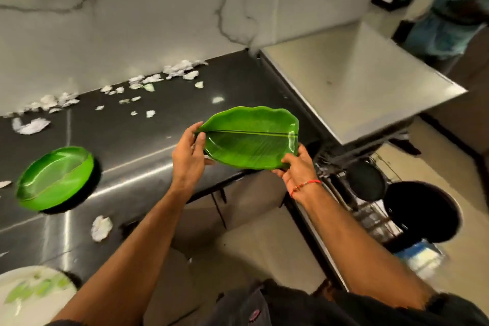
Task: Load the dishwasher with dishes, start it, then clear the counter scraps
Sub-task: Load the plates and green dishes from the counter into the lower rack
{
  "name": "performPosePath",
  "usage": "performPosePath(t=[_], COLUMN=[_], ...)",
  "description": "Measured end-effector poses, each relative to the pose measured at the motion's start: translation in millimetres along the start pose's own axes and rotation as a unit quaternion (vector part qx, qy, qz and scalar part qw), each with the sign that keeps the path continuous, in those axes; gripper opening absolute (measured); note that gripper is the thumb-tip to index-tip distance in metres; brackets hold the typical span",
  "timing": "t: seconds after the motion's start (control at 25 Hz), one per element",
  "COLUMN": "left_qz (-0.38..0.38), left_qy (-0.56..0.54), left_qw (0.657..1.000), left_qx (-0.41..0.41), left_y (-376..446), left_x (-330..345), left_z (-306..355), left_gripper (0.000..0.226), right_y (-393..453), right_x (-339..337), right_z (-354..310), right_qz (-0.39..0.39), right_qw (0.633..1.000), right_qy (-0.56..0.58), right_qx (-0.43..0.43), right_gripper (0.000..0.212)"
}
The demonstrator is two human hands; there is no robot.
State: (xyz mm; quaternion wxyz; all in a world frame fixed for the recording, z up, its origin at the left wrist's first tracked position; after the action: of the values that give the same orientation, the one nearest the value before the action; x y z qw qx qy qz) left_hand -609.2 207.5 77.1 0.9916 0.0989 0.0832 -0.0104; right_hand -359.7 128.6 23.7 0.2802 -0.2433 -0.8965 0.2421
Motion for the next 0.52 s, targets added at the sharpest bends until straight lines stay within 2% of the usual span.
performPosePath(t=[0.12,0.24,0.36,0.52], left_qz=[-0.079,-0.167,-0.243,-0.304], left_qy=[-0.020,-0.018,0.002,0.045], left_qw=[0.996,0.984,0.969,0.951], left_qx=[-0.027,-0.056,-0.048,-0.031], left_y=[-9.5,-26.9,-50.5,-73.9], left_x=[97.3,204.3,314.3,445.6], left_z=[0.9,8.5,19.3,31.8], left_gripper=[0.026,0.021,0.020,0.029], right_y=[-8.4,-14.4,-24.9,-32.4], right_x=[-98.4,-209.8,-316.8,-443.4], right_z=[-29.7,-69.2,-110.1,-150.1], right_qz=[0.052,0.126,0.186,0.240], right_qw=[0.998,0.988,0.968,0.953], right_qy=[0.013,-0.010,-0.080,-0.103], right_qx=[-0.030,-0.093,-0.147,-0.156], right_gripper=[0.048,0.037,0.036,0.031])
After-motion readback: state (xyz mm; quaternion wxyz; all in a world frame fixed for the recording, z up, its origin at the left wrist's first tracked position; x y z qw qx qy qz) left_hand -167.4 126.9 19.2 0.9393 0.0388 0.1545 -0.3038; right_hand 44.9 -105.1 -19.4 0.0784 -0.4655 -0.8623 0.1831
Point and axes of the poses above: each hand's wrist, its own y-axis towards the middle knuckle, its own x-axis out of the palm, z = x × y, the point moved 6 cm from there along y, towards the middle knuckle, and after that the axes turned 11 degrees about x, right-handed, at the moved point
